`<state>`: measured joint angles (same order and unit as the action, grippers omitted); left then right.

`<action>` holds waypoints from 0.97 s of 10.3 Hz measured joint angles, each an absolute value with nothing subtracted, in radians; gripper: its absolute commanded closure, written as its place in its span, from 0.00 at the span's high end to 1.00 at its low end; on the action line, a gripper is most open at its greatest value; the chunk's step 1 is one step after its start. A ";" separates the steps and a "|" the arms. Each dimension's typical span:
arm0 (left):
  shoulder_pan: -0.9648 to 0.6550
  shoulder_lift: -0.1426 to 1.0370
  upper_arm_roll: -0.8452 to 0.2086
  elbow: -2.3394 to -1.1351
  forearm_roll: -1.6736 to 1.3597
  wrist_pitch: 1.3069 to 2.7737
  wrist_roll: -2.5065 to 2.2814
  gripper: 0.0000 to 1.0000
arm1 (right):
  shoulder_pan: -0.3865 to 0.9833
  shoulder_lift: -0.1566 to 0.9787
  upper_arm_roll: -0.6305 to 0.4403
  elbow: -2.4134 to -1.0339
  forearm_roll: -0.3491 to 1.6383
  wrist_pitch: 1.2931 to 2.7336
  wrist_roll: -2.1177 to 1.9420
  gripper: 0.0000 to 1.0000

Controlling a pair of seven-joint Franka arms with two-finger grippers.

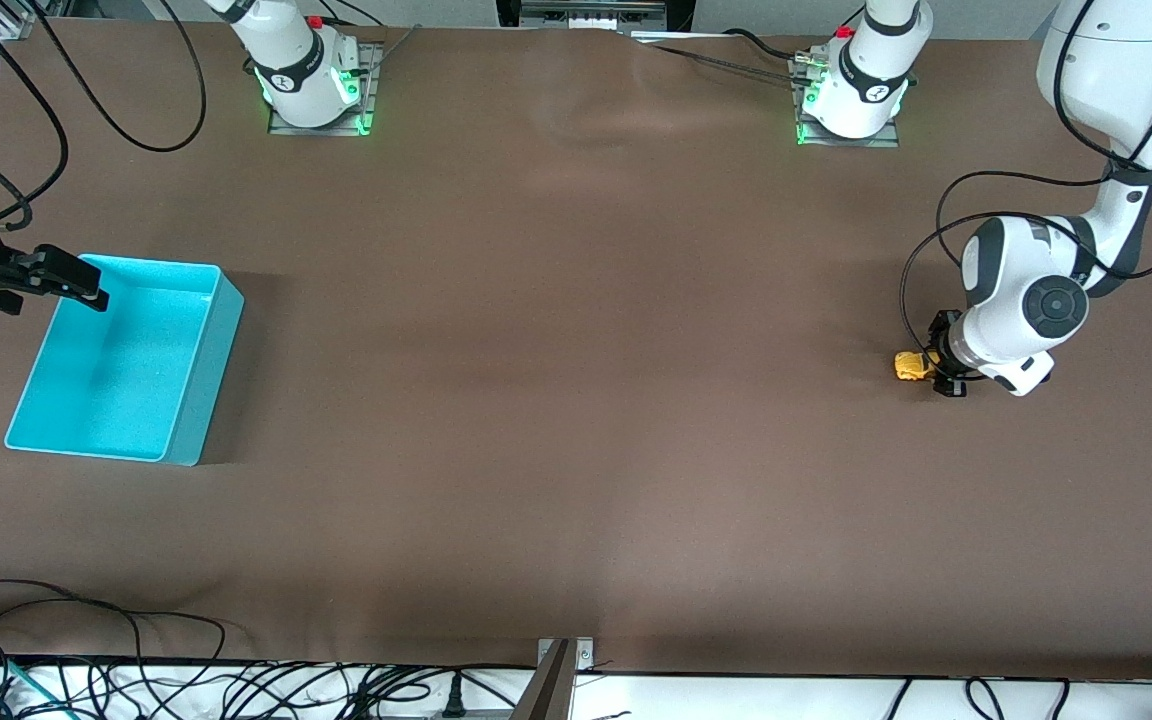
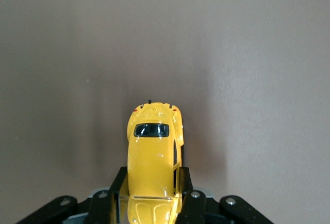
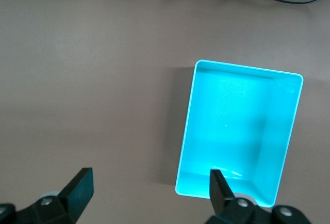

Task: Wind up and store yellow beetle car
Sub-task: 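Drag the car back and forth on the table with the left gripper, then open the left gripper to release the wound-up car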

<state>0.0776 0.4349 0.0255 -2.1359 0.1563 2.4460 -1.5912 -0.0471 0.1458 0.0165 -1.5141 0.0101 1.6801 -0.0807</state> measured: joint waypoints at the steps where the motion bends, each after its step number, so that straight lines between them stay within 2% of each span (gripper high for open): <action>1: 0.083 0.439 0.034 -2.128 0.156 2.445 -1.575 0.00 | -0.047 0.146 0.016 -1.514 0.010 1.680 -0.081 1.00; 5: 0.092 0.449 0.041 -2.114 0.156 2.443 -1.562 0.00 | -0.047 0.146 0.016 -1.514 0.010 1.680 -0.081 1.00; 6: 0.092 0.449 0.041 -2.113 0.156 2.443 -1.562 0.10 | -0.047 0.146 0.016 -1.514 0.010 1.680 -0.081 1.00; 7: 0.092 0.449 0.041 -2.113 0.156 2.443 -1.562 0.53 | -0.047 0.146 0.016 -1.514 0.010 1.680 -0.081 1.00; 8: 0.092 0.449 0.041 -2.113 0.156 2.444 -1.562 0.69 | -0.047 0.146 0.016 -1.514 0.010 1.680 -0.081 1.00; 9: 0.093 0.461 0.043 -2.106 0.157 2.457 -1.562 0.80 | -0.047 0.146 0.016 -1.514 0.010 1.680 -0.081 1.00; 10: 0.094 0.474 0.046 -2.096 0.157 2.468 -1.562 0.84 | -0.047 0.146 0.016 -1.514 0.010 1.680 -0.081 1.00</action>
<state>0.0942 0.4739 0.0457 -2.0957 0.1569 2.4684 -1.5625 -0.0472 0.1458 0.0164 -1.5141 0.0102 1.6801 -0.0807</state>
